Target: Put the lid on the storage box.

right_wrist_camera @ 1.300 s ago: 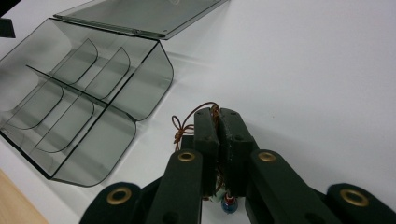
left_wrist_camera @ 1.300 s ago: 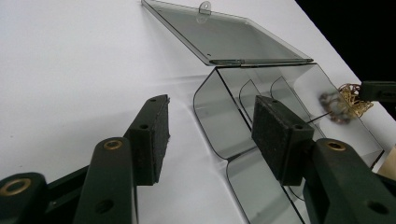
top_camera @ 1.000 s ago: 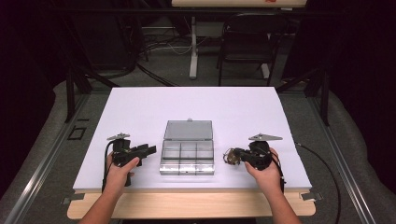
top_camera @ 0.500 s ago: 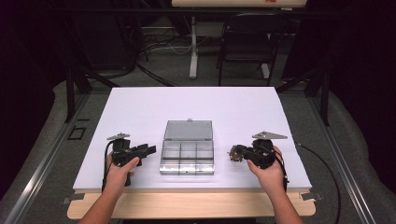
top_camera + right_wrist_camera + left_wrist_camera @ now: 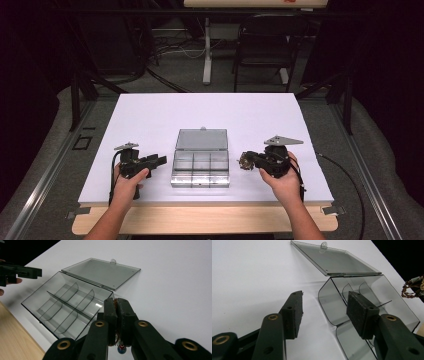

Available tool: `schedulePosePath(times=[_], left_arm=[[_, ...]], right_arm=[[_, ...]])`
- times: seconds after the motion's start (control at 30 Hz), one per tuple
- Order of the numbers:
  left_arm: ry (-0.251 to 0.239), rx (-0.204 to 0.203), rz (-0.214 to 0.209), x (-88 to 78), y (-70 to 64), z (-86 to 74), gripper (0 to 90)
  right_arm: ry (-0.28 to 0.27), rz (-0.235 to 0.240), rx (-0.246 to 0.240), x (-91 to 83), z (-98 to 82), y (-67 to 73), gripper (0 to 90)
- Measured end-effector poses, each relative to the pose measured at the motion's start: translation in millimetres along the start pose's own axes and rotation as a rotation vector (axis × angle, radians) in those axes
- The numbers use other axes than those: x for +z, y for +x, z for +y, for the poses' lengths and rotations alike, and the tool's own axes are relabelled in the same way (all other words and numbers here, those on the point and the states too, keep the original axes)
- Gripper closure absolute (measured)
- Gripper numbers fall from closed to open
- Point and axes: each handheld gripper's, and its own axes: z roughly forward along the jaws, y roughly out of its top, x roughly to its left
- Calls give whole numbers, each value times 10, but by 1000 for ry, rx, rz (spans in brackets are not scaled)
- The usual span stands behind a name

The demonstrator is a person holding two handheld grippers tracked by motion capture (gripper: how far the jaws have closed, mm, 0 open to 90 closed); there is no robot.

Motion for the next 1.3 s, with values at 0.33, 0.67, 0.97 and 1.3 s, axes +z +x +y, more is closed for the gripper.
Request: schedulePosePath(times=[0.33, 0.67, 0.97, 1.3], left_arm=[[2, -3, 3, 8, 8, -3, 474], [1, -1, 5, 7, 13, -4, 474], [3, -4, 6, 3, 22, -4, 474], [2, -6, 5, 2, 22, -4, 474]], right_arm=[[6, 36, -41, 59, 93, 164, 863], [8, 72, -72, 112, 142, 329, 863], [25, 108, -91, 212, 120, 453, 863], [66, 129, -108, 326, 52, 547, 863]])
